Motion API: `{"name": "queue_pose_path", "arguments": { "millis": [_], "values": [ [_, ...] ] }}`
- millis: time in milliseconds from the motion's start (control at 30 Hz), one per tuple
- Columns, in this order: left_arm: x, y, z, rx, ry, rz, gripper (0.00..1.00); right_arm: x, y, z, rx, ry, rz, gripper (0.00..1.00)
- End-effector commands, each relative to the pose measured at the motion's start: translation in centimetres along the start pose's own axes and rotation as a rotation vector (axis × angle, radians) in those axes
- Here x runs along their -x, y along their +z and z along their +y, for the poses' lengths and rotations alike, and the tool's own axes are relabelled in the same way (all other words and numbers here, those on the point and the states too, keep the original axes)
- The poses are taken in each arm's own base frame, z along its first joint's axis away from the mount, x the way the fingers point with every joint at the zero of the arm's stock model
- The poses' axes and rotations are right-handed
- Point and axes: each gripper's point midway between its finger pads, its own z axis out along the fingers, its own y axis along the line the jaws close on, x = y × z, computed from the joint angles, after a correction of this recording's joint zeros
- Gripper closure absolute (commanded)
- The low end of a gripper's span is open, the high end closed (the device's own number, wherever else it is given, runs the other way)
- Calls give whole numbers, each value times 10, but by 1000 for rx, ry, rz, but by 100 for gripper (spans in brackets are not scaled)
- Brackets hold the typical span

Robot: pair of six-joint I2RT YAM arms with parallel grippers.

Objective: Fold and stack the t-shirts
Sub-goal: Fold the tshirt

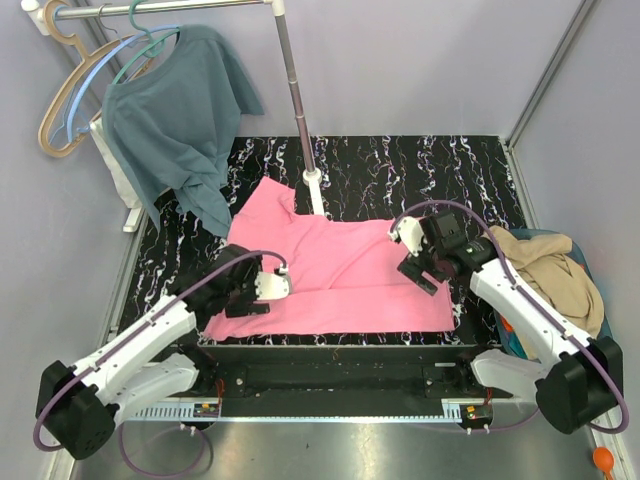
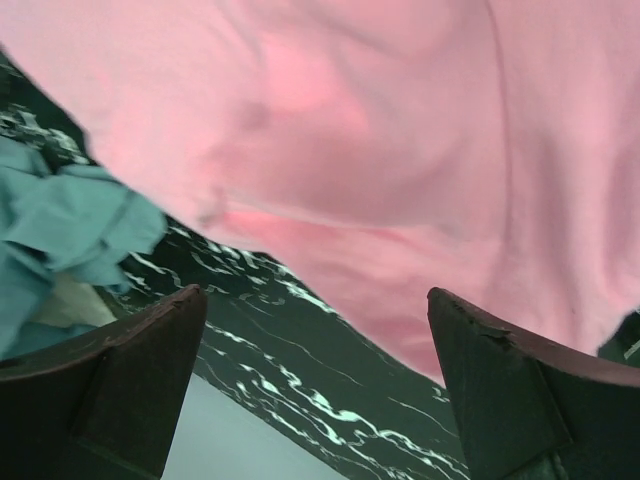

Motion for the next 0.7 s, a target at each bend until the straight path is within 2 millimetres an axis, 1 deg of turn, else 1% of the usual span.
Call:
{"name": "queue_pose_path", "arguments": {
  "millis": [0,33,67,100,133,167,200,233,267,300,333,367,400,433,467,500,533,567,600,633,667],
  "values": [
    [37,-15,38,65,-64,-137,1,38,-1,-41,-163,111,-103,0],
    [39,-15,43,67,-74,-146,1,51,-3,-53,-196,153,-146,0],
    [46,-14,49,69,-82,-178,1,55,-1,-59,-206,176,-154,0],
    [45,-13,60,79,-108,-167,1,55,6,-65,-194,209,-149,0],
    [50,-11,63,64,-117,-193,1,66,4,-77,-209,258,-185,1],
    [54,-14,76,76,-140,-220,1,69,7,-82,-201,287,-194,3],
    [53,-5,78,49,-151,-208,1,65,20,-88,-161,355,-179,3],
    [55,-3,86,50,-164,-215,1,72,19,-99,-157,387,-197,4],
    [58,-1,90,32,-176,-235,1,73,24,-105,-140,422,-198,4],
    [55,4,104,31,-207,-226,1,67,41,-108,-95,475,-173,4],
    [55,6,110,25,-221,-231,1,72,43,-118,-91,497,-184,4],
    [63,3,123,26,-230,-262,1,72,50,-122,-82,511,-173,4],
    [57,14,127,1,-255,-247,1,73,65,-117,-31,525,-159,4],
    [59,18,128,-29,-263,-255,1,77,69,-124,-24,539,-164,4],
    [61,16,142,-20,-274,-267,1,75,86,-120,12,551,-136,4],
    [59,29,141,-59,-286,-251,1,76,92,-120,28,567,-133,3],
    [59,33,140,-85,-293,-249,1,81,94,-128,34,580,-144,4],
    [59,34,150,-78,-300,-252,1,80,108,-123,72,588,-126,4],
    [58,44,149,-106,-307,-242,1,86,110,-129,73,598,-139,6],
    [57,47,151,-115,-306,-243,1,87,114,-131,86,600,-142,6],
    [56,54,154,-125,-312,-240,1,86,125,-128,110,604,-129,7]
  ]
}}
